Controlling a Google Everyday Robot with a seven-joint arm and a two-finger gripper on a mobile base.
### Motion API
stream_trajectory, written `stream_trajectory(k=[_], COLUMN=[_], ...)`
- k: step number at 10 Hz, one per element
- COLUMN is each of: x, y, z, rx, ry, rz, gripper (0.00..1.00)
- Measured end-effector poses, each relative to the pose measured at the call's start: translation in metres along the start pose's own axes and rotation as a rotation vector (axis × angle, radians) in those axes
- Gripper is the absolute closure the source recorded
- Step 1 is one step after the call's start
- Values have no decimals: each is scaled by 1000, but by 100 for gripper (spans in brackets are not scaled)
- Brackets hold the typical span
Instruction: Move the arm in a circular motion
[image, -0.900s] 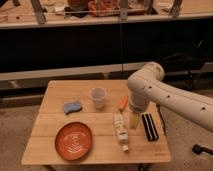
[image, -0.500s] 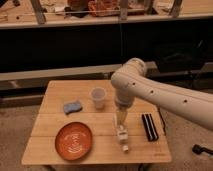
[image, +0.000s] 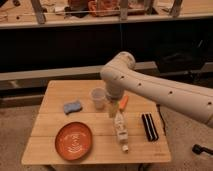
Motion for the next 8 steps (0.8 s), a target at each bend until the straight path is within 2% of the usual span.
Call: stream_trajectory(k=[2,4,8], x=[-4,-10,-6], y=[-21,-46,-83], z=[5,15,37], rx=[4,-9,-34], ry=[2,0,-5], rz=[-27,-51,-53], gripper=[20,20,20])
